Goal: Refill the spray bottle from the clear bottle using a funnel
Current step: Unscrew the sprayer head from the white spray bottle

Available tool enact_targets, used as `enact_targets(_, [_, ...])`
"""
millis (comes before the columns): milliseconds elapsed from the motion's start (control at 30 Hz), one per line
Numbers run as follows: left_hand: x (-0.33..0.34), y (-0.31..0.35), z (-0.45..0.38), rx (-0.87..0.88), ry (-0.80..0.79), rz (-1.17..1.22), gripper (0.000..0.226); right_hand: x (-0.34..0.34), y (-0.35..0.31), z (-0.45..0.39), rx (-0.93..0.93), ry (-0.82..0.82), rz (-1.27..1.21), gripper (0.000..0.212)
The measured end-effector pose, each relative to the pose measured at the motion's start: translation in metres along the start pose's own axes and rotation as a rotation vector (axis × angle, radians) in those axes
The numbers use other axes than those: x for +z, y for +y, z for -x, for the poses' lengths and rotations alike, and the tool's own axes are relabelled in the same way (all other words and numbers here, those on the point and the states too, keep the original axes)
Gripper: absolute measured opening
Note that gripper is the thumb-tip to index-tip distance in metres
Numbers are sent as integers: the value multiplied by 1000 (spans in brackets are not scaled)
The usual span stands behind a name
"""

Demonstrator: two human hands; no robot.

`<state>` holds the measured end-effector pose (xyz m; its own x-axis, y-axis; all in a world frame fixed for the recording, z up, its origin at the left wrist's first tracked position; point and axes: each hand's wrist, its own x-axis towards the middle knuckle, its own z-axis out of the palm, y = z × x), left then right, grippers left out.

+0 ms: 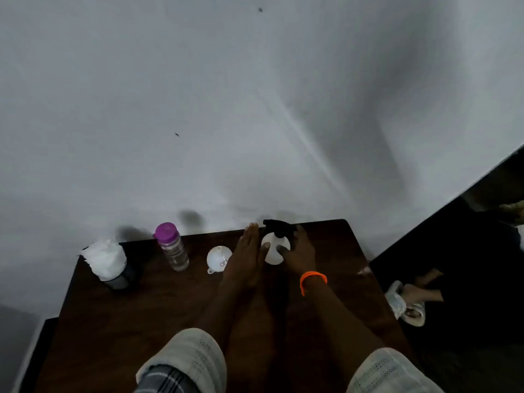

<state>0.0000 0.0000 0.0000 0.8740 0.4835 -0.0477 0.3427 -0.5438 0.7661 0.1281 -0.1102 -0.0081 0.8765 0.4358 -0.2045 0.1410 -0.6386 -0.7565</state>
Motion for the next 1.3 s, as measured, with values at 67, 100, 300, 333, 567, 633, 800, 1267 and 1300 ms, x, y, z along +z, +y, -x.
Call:
enact_targets(67, [7, -8, -8, -4, -2, 16, 80, 2, -7, -5, 33, 17, -174, 84])
enact_targets(100, [11, -12, -11, -4, -2, 5, 82, 3, -10, -8, 24, 21, -222, 81])
enact_targets(300, [24, -22, -19, -13, 17, 80, 71, 11, -8, -23, -5, 112, -234, 36])
enact_targets(333, [24, -21, -18, -30, 11, 77, 76, 11, -8, -21, 2, 111, -267, 34])
enact_targets(567, [15, -2, 12, -214, -127, 46, 127, -10, -26, 15, 104, -18, -630, 27])
enact_targets(633, [25, -12, 17, -288, -117, 31, 112, -15, -29, 28, 122, -65, -638, 32])
enact_targets(800, [5, 2, 52, -176, -108, -122, 101, -23, -44, 61, 137, -72, -646, 41])
enact_targets(1267, [-22, 24, 121, -206, 64, -361, 86, 1, -99, 120, 214, 90, -332, 63])
enact_targets(1300, [-24, 22, 123, -209, 73, -351, 86, 2, -101, 122, 205, 87, -332, 61])
